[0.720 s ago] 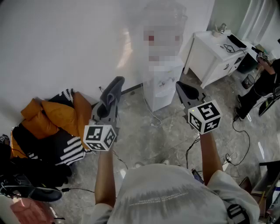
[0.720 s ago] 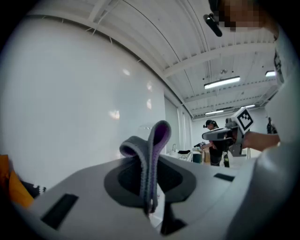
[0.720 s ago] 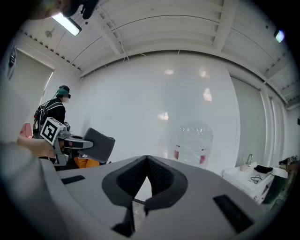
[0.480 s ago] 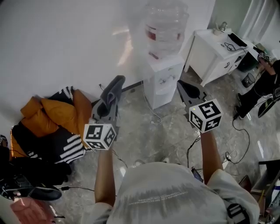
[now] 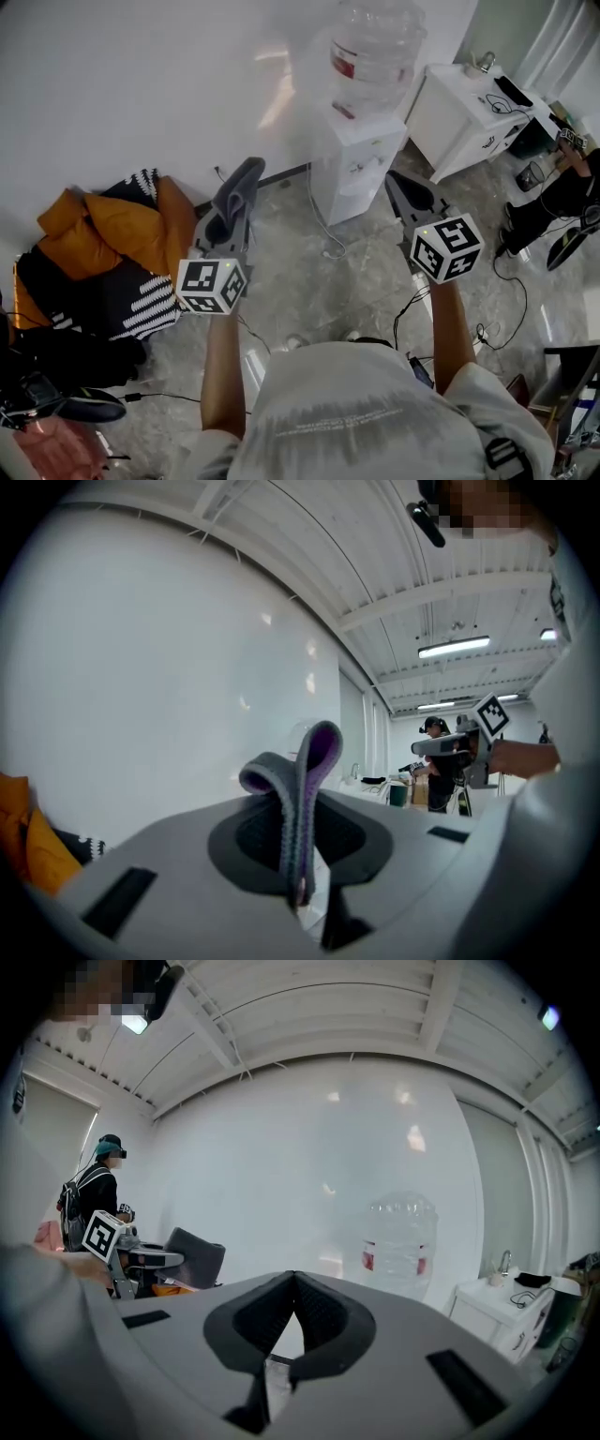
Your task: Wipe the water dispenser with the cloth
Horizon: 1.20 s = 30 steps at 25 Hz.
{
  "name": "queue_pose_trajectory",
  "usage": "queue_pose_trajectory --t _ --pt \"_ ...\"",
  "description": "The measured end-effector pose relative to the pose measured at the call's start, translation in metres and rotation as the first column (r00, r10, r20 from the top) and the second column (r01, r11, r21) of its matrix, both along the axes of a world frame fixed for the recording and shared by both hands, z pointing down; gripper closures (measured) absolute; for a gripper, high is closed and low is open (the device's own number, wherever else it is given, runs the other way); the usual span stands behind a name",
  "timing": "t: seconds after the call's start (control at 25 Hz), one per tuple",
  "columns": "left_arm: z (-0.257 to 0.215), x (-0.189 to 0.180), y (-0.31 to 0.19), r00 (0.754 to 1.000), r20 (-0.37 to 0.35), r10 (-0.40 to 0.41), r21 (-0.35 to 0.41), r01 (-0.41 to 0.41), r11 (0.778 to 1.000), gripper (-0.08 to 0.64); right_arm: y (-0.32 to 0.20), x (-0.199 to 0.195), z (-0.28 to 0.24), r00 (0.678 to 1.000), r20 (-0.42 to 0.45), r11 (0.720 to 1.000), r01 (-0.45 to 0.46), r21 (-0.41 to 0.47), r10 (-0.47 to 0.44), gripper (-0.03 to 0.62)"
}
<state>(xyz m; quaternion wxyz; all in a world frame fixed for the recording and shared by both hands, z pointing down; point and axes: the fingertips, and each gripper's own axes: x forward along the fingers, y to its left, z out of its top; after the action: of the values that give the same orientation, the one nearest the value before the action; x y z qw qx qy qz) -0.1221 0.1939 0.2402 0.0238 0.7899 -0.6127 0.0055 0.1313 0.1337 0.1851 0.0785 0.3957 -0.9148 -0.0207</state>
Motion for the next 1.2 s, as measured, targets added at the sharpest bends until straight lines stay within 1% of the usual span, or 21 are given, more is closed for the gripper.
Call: queue_pose_trajectory --t 0.12,0.24,0.4,0.44,0.72,0.96,1.2 --pt "0.011 -0.017 0.003 1.0 -0.009 -0.006 -0.015 0.006 1.0 0.514 0.002 -0.015 0.006 1.0 -0.016 1.0 -0.008 -0.003 0.008 0.577" --pt "0.022 -0.032 0.008 1.0 -0.015 -0.002 -0.03 0.002 1.0 0.514 0.006 -0.031 0.009 1.0 -0.008 1.0 -0.011 -0.007 0.011 0.578" --pt "0.036 -0.052 0.012 1.0 0.028 -0.003 -0.051 0.005 0.999 0.512 0.012 -0.054 0.014 1.0 -0.025 1.0 -0.004 -0.006 0.004 0.578" --pt "0.039 -0.056 0.013 1.0 0.03 -0.006 -0.056 0.007 0.998 0.512 0.013 -0.06 0.017 0.999 -0.032 1.0 0.002 -0.01 -0.002 0.577" --pt "0.049 -0.077 0.011 1.0 0.008 -0.011 -0.083 0.012 0.997 0.512 0.007 -0.084 0.03 0.998 -0.056 0.999 0.016 -0.032 -0.018 0.577" --pt "0.062 -0.079 -0.008 0.999 0.024 -0.032 -0.122 0.035 0.992 0.512 -0.026 -0.09 0.044 0.998 -0.047 0.998 0.048 -0.045 -0.05 0.577" --pt "0.072 -0.067 -0.058 0.996 0.054 -0.067 -0.163 0.075 0.984 0.512 -0.095 -0.076 0.062 0.997 -0.03 0.995 0.073 -0.062 -0.075 0.577"
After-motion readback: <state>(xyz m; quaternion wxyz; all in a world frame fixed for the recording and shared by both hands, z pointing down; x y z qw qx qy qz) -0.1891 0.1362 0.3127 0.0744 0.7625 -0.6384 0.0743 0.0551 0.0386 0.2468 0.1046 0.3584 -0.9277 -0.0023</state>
